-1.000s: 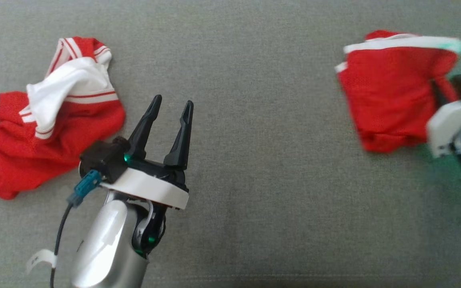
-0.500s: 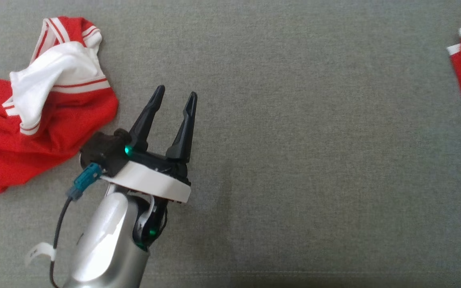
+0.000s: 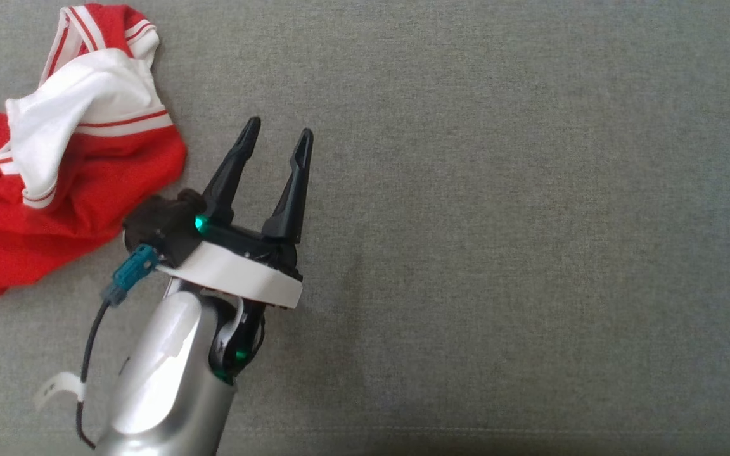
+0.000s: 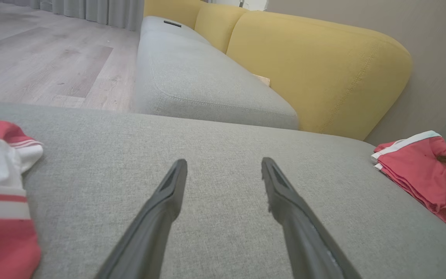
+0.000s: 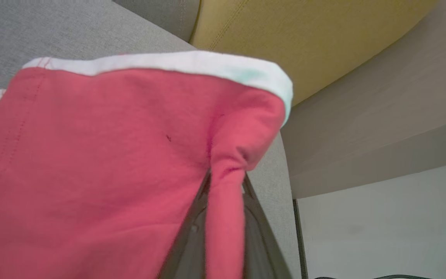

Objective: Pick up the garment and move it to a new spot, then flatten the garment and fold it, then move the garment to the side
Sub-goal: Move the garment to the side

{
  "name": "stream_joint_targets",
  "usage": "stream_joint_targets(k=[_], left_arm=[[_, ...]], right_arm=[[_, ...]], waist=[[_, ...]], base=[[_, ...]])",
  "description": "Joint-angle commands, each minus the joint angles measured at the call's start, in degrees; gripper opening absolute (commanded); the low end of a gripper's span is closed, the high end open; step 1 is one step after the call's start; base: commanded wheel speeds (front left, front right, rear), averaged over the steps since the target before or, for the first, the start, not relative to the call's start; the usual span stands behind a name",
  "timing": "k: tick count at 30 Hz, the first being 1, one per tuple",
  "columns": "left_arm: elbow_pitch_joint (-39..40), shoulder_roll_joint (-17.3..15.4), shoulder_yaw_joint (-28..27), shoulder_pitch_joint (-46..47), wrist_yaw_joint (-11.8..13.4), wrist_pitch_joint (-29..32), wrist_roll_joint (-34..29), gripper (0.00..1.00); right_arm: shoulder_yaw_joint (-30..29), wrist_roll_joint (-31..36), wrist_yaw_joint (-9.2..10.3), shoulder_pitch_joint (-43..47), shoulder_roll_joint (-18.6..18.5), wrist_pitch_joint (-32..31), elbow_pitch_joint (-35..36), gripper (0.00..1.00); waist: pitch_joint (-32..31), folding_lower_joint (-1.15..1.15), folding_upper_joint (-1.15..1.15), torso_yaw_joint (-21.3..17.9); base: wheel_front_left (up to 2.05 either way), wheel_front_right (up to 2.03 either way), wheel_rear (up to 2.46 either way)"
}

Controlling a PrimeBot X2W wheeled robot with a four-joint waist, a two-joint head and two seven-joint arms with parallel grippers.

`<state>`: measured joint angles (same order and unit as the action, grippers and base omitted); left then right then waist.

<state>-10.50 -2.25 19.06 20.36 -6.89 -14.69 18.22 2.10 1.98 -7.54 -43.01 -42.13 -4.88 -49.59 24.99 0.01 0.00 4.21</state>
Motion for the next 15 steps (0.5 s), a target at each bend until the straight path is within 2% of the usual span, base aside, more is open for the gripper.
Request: stream_joint_targets(k=[1, 2, 3, 10, 15], left_arm=[[1.76, -0.63, -2.03, 1.39, -0.15, -0.31, -0.32, 1.0], [1.64, -0.63, -2.07, 1.42, -0.16, -0.31, -0.3, 1.0], [1.52, -0.63, -2.1, 1.43, -0.17, -0.31, -0.28, 1.0], [0.96, -0.63, -2.7, 0.91, -0.19, -0.31, -0.26, 1.0], [1.05, -0.63, -4.2, -0.41, -0.17, -0.31, -0.41, 1.0]], right_arm=[[-0.82, 0.64, 0.05, 1.25, -1.75, -0.12, 2.1, 0.0], [-1.6, 1.02, 0.05, 1.35, -1.47, -0.09, 2.68, 0.85], [-2.49, 1.25, 0.05, 1.43, -1.07, -0.29, 3.06, 1.0], [-5.8, 3.01, 0.05, 1.7, 2.54, -0.16, 6.97, 1.0], [-6.03, 2.28, 0.05, 1.76, 8.26, 2.12, 12.12, 1.0]], waist=[[-0.08, -0.01, 0.0, -0.09], [-0.22, -0.01, 0.0, -0.16], [-0.43, -0.01, 0.0, -0.25], [-3.7, -0.01, 0.0, -1.27], [-7.72, -0.01, 0.0, -2.26]], base=[[0.0, 0.0, 0.0], [0.0, 0.0, 0.0], [0.0, 0.0, 0.0], [0.0, 0.0, 0.0], [0.0, 0.0, 0.0]])
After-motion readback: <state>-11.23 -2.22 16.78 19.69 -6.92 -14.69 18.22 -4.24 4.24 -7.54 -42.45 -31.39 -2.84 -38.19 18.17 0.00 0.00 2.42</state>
